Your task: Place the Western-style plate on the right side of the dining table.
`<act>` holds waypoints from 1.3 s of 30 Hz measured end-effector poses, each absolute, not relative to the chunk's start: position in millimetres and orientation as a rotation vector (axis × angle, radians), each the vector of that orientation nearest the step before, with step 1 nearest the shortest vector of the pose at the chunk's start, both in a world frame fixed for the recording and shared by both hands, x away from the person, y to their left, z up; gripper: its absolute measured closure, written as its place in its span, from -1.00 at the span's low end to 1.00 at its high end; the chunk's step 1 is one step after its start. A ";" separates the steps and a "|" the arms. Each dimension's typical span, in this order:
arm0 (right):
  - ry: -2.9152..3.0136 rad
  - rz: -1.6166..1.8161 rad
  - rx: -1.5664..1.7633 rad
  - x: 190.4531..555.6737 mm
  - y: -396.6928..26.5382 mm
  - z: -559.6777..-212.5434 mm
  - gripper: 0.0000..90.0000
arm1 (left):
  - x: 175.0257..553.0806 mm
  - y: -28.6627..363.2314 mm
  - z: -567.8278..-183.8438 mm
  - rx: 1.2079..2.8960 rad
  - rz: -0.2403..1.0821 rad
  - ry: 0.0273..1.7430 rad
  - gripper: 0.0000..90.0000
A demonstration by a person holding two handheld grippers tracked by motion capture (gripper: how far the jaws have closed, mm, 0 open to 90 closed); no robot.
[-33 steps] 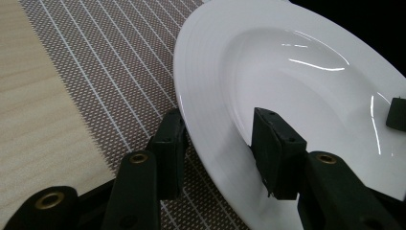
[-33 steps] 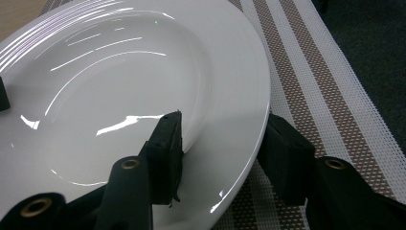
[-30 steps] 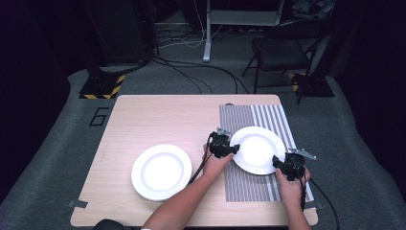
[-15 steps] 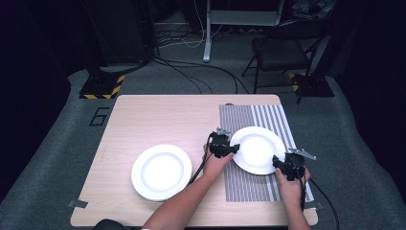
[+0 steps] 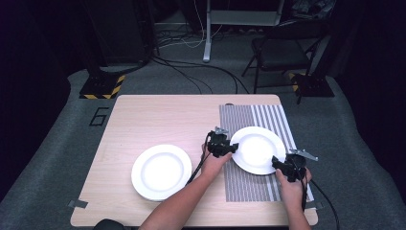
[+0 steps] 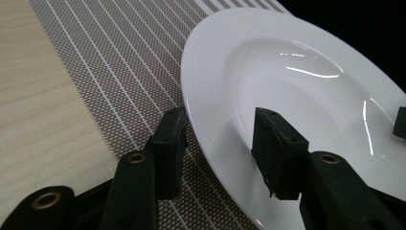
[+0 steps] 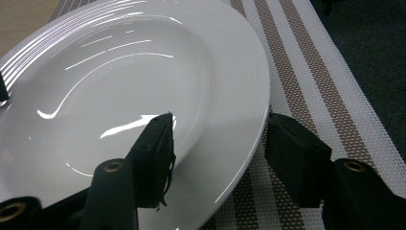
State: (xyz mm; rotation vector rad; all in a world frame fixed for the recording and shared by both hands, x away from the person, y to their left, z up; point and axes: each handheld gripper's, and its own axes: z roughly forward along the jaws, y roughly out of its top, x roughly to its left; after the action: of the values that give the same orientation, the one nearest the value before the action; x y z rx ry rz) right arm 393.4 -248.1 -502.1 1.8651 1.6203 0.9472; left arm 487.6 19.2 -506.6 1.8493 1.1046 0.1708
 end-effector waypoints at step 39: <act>1.717 1.009 1.690 378.0 -217.9 -461.5 -0.12 | 467.5 72.4 -473.1 1.835 0.204 1.110 0.15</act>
State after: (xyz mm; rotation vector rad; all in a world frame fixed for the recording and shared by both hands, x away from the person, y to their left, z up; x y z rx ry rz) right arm 378.0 -217.9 -461.5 1.6899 1.7170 1.0091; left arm 467.5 72.4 -473.1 1.8354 1.1101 0.2040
